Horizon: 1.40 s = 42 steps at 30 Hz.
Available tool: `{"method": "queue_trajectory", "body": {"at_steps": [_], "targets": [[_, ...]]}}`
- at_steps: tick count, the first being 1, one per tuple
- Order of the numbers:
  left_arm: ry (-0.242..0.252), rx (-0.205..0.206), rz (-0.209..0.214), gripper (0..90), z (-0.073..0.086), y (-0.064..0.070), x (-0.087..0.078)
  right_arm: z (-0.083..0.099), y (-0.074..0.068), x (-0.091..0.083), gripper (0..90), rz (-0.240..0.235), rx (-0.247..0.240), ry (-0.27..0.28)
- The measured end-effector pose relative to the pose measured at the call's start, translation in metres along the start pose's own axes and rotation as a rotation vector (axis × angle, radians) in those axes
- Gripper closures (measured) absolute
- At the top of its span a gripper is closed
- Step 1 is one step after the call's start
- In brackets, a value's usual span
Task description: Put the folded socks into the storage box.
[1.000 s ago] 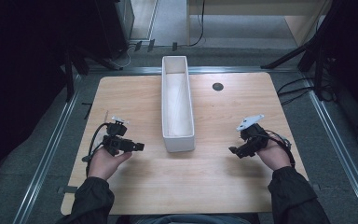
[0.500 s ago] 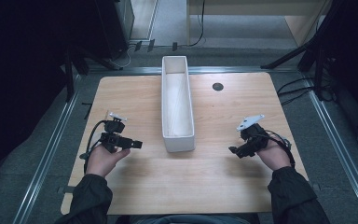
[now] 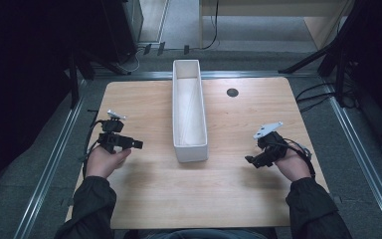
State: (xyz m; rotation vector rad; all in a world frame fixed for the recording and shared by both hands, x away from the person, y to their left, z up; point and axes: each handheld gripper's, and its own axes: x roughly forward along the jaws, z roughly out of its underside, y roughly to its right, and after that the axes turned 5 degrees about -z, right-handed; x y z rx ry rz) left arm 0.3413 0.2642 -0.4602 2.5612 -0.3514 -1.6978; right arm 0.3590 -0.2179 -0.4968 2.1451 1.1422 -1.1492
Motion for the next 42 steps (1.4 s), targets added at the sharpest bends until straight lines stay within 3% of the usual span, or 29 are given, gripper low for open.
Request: {"method": "queue_trajectory", "body": {"at_steps": [2,5,12,18,23,33,37,42], "targets": [[-0.014,-0.021,-0.023,31.7,-0.002,-0.002,0.001,0.000,0.000,0.000,13.7,0.001,0.000,0.001],[-0.027,-0.047,-0.019,31.8,-0.004,-0.006,0.002,0.000,0.000,0.001,13.6,0.002,0.003,-0.003],[-0.045,-0.113,-0.078,30.7,-0.005,-0.018,0.005,0.000,0.000,0.001,13.6,0.003,0.002,-0.010],[-0.055,-0.136,-0.099,27.3,0.000,-0.031,0.003,0.000,0.000,0.001,13.6,0.003,-0.002,-0.011],[-0.071,-0.191,-0.105,26.4,0.005,-0.044,0.003,0.000,-0.001,0.001,13.6,0.005,-0.005,-0.016],[-0.094,-0.277,-0.175,26.5,0.015,-0.062,0.006,0.000,-0.002,0.002,13.6,0.004,-0.011,-0.022],[-0.104,-0.305,-0.179,25.1,0.018,-0.066,0.010,0.000,-0.002,0.003,13.7,0.004,-0.013,-0.022],[-0.122,-0.300,-0.176,25.1,0.018,-0.065,0.019,0.000,-0.002,0.003,13.7,0.005,-0.015,-0.023]]}}
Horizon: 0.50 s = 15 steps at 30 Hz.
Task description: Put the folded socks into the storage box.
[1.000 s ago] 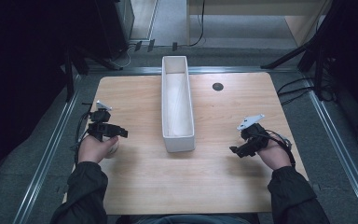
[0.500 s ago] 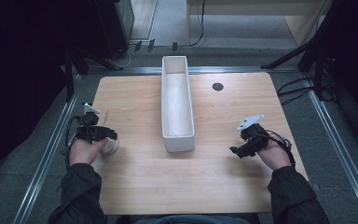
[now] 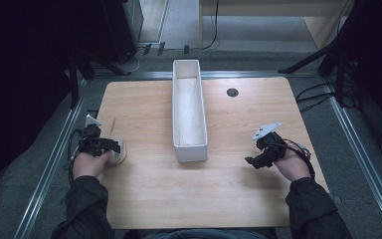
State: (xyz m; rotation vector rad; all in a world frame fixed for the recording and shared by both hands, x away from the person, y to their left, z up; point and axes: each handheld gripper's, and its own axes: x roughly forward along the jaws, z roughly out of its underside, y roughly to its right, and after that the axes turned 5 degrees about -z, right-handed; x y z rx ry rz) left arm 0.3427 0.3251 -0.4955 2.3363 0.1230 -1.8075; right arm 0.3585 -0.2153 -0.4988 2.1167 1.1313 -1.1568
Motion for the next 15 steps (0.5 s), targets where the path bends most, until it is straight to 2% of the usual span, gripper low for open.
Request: {"method": "queue_trajectory", "body": {"at_steps": [5,9,15], "targets": [[-0.007,-0.007,-0.020,25.3,-0.003,0.003,0.010,0.000,0.000,0.000,13.7,-0.003,0.001,0.001],[-0.010,0.002,-0.036,25.8,-0.004,0.004,0.015,0.000,0.000,0.000,13.7,-0.004,0.002,0.004],[0.002,0.014,-0.047,31.2,-0.004,0.005,0.019,0.000,0.000,0.000,13.6,-0.003,0.000,0.004]]}}
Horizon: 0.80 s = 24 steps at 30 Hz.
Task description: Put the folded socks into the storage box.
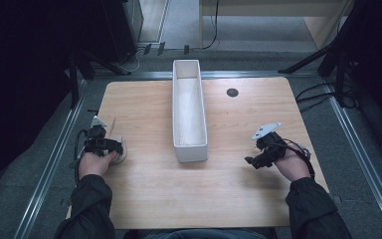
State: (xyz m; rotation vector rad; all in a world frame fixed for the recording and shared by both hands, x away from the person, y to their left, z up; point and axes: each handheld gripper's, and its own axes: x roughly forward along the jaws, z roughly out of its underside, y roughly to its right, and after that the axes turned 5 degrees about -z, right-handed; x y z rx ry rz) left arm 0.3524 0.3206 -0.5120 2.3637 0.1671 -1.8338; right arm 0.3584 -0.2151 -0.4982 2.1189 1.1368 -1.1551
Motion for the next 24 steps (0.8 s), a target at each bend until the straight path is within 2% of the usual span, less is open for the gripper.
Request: {"method": "queue_trajectory", "body": {"at_steps": [7,10,17,19,21,24], "targets": [[0.016,0.048,-0.046,41.8,0.002,0.004,0.000,0.000,0.000,0.000,13.7,-0.001,0.000,-0.001],[0.031,0.094,-0.043,46.0,0.005,0.005,0.000,0.000,0.000,0.000,13.7,-0.001,0.000,-0.001],[0.011,0.106,0.023,63.6,0.004,-0.002,-0.002,0.000,0.000,-0.001,13.7,-0.002,0.004,0.011],[0.009,0.099,0.044,63.9,0.004,-0.004,-0.002,0.000,0.000,-0.001,13.7,-0.002,0.004,0.011],[0.013,0.111,0.064,65.3,0.005,-0.005,-0.002,0.000,0.000,-0.001,13.7,-0.003,0.004,0.010],[0.007,0.102,0.075,67.5,0.004,-0.007,-0.003,0.000,0.000,-0.001,13.7,-0.002,0.002,0.010]]}}
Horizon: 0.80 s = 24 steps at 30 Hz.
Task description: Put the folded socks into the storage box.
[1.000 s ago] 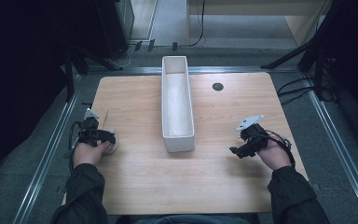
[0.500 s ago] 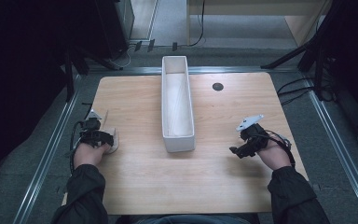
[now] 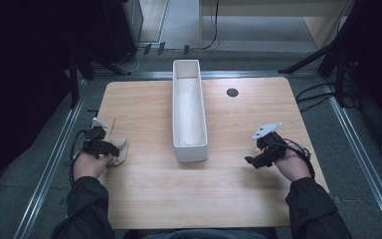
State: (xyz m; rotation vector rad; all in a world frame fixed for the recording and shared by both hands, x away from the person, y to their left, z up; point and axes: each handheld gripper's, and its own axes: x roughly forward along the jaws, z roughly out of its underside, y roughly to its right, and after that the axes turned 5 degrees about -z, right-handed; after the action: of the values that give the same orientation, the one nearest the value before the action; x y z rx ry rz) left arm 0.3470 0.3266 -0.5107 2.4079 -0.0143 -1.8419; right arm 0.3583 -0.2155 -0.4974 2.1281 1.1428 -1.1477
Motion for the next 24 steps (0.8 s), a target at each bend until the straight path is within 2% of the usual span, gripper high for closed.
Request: {"method": "queue_trajectory", "body": {"at_steps": [3,8,10,16,19,23,24], "targets": [[-0.006,-0.016,0.017,68.4,-0.001,-0.002,-0.002,0.000,0.000,0.000,13.6,0.000,0.002,0.000],[-0.025,-0.027,-0.001,68.8,-0.002,-0.002,-0.006,0.000,0.000,0.000,13.7,-0.001,0.004,0.000],[-0.024,-0.033,0.007,68.9,-0.003,0.000,-0.010,0.000,0.000,0.000,13.7,-0.001,0.002,-0.001],[-0.032,-0.011,0.038,68.9,-0.007,0.010,-0.017,0.000,0.001,0.001,13.6,0.001,0.004,-0.002],[-0.060,0.002,0.042,68.9,-0.014,0.014,-0.015,-0.001,0.001,0.001,13.6,-0.003,0.010,0.010],[-0.069,0.002,0.069,68.9,-0.022,0.021,-0.018,0.000,0.001,0.001,13.6,-0.001,0.007,0.010],[-0.076,0.009,0.063,68.9,-0.024,0.024,-0.018,0.000,0.001,0.001,13.6,-0.003,0.006,0.009]]}}
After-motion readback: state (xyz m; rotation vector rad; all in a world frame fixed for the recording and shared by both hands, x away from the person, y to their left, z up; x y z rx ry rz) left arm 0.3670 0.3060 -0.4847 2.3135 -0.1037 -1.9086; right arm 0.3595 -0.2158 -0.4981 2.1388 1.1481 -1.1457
